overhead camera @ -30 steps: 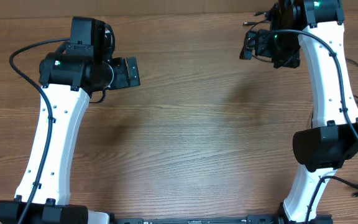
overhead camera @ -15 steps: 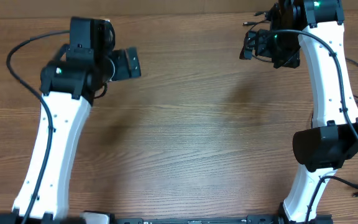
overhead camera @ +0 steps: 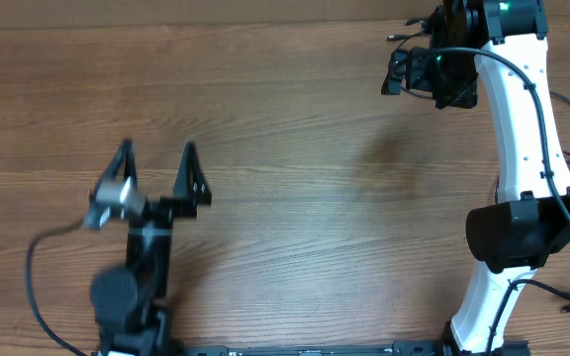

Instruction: Untangle cables

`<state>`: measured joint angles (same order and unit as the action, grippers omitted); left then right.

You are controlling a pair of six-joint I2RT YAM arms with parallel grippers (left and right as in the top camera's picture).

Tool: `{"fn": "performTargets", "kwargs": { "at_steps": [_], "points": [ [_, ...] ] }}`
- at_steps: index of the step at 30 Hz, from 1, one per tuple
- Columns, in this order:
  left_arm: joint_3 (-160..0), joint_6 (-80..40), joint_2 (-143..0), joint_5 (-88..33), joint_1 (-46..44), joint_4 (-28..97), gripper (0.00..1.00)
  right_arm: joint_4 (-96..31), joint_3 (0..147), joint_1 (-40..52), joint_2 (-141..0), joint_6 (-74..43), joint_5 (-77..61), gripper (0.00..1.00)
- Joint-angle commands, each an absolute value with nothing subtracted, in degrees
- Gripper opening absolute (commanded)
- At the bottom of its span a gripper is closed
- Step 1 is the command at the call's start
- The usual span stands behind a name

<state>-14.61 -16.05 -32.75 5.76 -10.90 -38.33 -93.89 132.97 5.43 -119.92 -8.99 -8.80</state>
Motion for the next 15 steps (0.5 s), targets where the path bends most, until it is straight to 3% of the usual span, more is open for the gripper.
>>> {"fn": "performTargets", "kwargs": {
  "at_steps": [1,3,15],
  "points": [
    [-3.5,-15.4,-25.2,9.7,-10.4,-45.4,1.00,-93.9,133.0,5.5,-119.7,-8.9,-9.1,1.00],
    [-0.1,-15.4,-22.2,9.6,-9.6,-45.4,1.00,-93.9,133.0,5.5,-119.7,-8.9,-9.1,1.00],
    [-0.3,-15.2,-11.4,9.6,-4.4,-8.4,1.00,-93.9,133.0,5.5,-119.7,-8.9,-9.1,1.00]
  ]
}}
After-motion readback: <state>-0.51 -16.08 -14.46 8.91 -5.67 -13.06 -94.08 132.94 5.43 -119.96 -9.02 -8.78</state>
